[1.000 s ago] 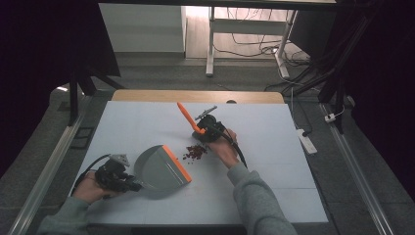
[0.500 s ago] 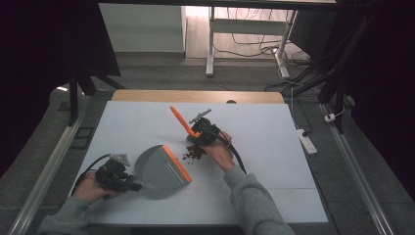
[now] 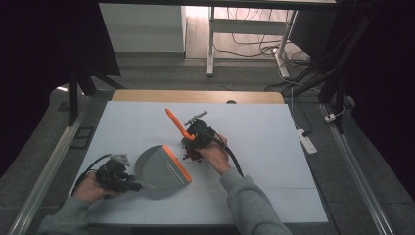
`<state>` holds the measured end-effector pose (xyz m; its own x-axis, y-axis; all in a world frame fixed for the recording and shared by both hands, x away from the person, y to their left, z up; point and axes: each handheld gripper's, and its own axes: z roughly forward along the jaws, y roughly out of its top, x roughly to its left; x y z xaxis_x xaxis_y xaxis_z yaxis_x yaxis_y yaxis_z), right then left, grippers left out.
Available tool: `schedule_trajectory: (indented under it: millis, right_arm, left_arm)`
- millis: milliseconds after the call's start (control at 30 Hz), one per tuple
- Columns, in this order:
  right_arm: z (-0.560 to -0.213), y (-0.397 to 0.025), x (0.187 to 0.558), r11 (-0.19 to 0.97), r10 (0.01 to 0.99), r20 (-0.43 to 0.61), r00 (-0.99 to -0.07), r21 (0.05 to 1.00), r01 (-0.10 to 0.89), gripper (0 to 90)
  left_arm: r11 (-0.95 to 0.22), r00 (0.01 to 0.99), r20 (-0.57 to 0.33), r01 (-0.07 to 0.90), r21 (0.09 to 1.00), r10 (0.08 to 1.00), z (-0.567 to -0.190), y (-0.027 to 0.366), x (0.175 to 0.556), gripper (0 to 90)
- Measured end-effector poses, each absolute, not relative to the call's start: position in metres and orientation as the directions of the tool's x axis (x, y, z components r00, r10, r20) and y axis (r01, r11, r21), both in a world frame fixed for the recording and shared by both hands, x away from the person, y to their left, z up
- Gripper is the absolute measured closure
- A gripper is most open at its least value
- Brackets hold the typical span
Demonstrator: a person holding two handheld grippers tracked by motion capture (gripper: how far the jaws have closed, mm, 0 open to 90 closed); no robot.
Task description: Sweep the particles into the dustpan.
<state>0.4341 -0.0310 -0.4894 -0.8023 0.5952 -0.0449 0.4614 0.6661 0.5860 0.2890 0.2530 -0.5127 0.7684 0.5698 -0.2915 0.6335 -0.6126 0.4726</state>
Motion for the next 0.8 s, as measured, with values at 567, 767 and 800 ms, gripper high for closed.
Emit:
schedule_trajectory:
  millis: [567,767,800]
  right_arm:
    - [-0.492,0.0,0.41,0.686,0.517,0.011,-0.856,0.593,0.422,70.7]
    - [-0.49,0.009,0.4,0.679,0.497,0.023,-0.868,0.612,0.405,70.8]
    - [-0.489,0.009,0.399,0.676,0.491,0.033,-0.87,0.616,0.405,70.8]
  left_arm:
    - [-0.614,0.769,-0.291,0.633,0.471,0.569,-0.513,0.253,0.289,61.8]
    - [-0.614,0.769,-0.29,0.633,0.471,0.569,-0.513,0.253,0.289,61.7]
    - [-0.614,0.769,-0.29,0.633,0.472,0.569,-0.513,0.253,0.289,61.8]
